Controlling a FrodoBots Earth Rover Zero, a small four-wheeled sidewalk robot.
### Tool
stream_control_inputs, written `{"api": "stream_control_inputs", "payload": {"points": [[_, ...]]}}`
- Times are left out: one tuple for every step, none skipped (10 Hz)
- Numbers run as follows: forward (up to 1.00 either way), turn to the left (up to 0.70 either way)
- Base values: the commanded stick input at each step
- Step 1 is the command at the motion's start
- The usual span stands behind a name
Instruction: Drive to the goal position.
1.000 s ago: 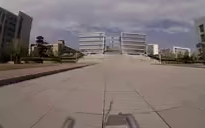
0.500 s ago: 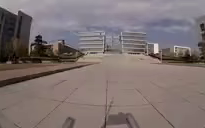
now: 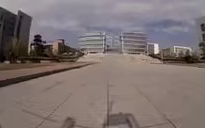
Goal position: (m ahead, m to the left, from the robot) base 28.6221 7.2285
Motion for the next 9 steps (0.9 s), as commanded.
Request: {"api": "stream_control_inputs", "payload": {"points": [[1.0, -0.21], [1.0, -0.09], [1.0, 0.0], [1.0, 0.0], [1.0, 0.0], [1.0, 0.0], [1.0, 0.0], [1.0, 0.0], [1.0, 0.0]]}}
